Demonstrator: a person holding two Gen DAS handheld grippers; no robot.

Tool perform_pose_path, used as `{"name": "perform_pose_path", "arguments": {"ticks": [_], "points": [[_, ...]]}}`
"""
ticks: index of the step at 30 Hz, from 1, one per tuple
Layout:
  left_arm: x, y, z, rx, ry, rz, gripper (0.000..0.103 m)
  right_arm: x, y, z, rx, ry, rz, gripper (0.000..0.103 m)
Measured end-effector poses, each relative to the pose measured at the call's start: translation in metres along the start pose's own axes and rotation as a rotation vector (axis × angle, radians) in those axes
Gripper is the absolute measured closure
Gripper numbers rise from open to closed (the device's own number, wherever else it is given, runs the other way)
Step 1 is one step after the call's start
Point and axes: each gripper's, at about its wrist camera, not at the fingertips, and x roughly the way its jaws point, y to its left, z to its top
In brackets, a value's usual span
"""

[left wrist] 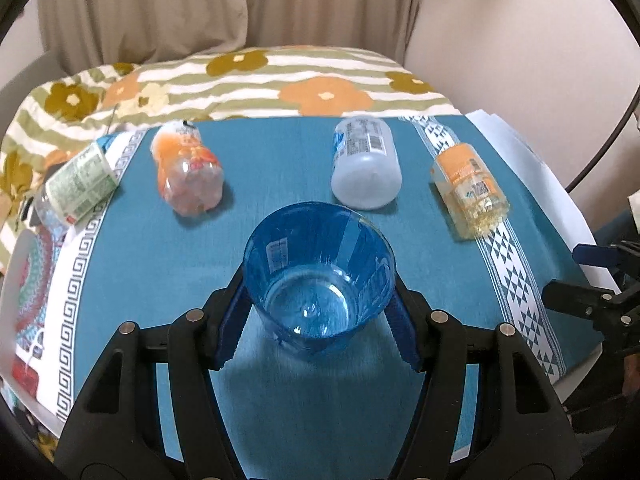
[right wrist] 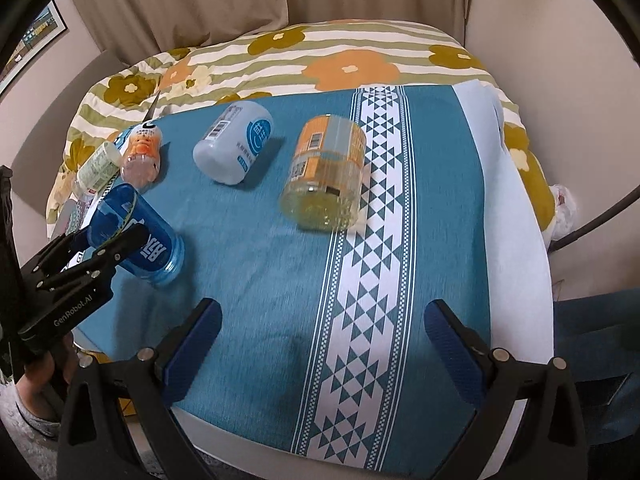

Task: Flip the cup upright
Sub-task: 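Open the left tool to release the upright cup and withdraw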

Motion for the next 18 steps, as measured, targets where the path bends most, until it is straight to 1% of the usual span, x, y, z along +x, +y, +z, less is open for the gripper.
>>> {"name": "perform_pose_path", "arguments": {"ticks": [4,9,10,11,13,15,18], "points": [[0.001,0.000,-0.005,-0.011,0.019,0.005,0.036,0.000,0.001,-0.002,-0.006,0.003,0.012,0.002],[0.002,-0.005,-0.001,0.006,0.027,0.016,0.036,-0.001,0.001,-0.001,-0.015,-0.004,0.033,0.002],[0.003,-0.006,-0.001,0.007,0.032,0.016,0.034,-0.002,0.002,-0.001,-0.016,-0.006,0.036,0.002],[0.003,-0.006,-0.001,0.008,0.036,0.015,0.032,-0.002,0.002,-0.001,-0.015,-0.009,0.037,0.002],[0.000,-0.005,0.000,0.005,0.035,0.016,0.015,-0.005,0.003,-0.001,-0.009,-0.015,0.042,0.002],[-0.009,-0.004,0.001,0.001,0.019,0.021,0.006,-0.008,0.003,0.000,-0.004,-0.026,0.044,0.002],[-0.024,-0.002,0.004,0.002,0.007,0.021,0.005,-0.019,0.008,0.001,-0.001,-0.055,0.031,0.002]]}}
